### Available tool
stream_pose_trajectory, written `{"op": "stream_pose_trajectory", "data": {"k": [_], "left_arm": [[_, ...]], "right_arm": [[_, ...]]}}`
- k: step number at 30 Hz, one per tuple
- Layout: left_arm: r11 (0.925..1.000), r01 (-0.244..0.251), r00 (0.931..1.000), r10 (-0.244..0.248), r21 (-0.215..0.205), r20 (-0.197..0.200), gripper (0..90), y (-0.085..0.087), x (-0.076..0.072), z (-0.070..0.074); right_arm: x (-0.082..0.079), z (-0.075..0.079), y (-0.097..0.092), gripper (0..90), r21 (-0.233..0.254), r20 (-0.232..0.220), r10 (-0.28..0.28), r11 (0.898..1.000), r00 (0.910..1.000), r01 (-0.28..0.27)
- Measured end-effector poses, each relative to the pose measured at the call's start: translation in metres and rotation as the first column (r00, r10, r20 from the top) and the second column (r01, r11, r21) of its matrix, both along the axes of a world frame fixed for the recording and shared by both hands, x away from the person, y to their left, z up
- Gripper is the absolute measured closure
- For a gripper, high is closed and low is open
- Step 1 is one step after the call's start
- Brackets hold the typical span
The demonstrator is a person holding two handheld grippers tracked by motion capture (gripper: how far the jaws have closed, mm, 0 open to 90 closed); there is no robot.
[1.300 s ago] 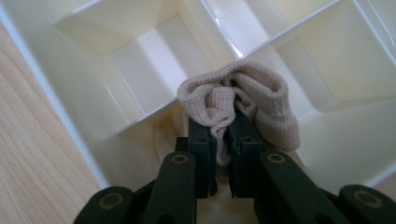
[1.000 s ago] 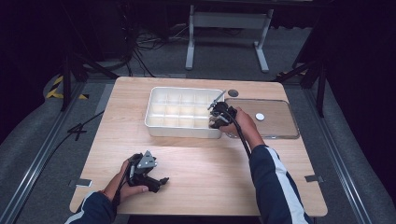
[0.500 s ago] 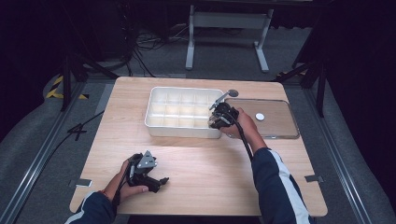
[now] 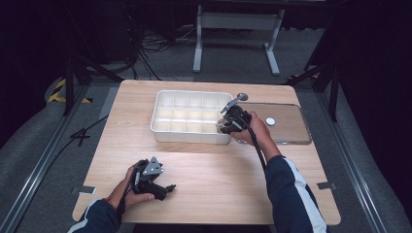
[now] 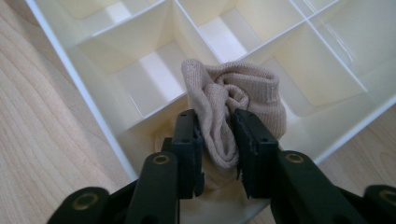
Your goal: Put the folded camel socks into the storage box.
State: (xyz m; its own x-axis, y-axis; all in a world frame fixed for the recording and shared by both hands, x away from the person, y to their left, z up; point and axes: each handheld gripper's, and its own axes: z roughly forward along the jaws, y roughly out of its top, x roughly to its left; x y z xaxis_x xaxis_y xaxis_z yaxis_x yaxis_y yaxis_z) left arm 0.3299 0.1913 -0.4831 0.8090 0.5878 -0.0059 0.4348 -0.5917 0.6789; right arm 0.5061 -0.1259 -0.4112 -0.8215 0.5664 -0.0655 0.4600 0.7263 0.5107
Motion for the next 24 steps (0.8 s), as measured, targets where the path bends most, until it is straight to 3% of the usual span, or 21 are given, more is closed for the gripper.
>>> {"op": "stream_pose_trajectory", "data": {"k": [11,24], "left_arm": [[1.0000,0.000,1.0000,0.000,0.001,-0.005,8.9,0.000,0.000,0.000],[1.0000,0.001,1.0000,-0.001,-0.003,-0.001,8.9,0.000,0.000,0.000]], "right_arm": [[-0.006,0.013,-0.010,65.3,0.049,0.036,-0.022,0.999,0.9991,0.020],[-0.019,0.028,-0.021,68.4,0.096,0.082,-0.027,0.995,0.9963,0.019]]}}
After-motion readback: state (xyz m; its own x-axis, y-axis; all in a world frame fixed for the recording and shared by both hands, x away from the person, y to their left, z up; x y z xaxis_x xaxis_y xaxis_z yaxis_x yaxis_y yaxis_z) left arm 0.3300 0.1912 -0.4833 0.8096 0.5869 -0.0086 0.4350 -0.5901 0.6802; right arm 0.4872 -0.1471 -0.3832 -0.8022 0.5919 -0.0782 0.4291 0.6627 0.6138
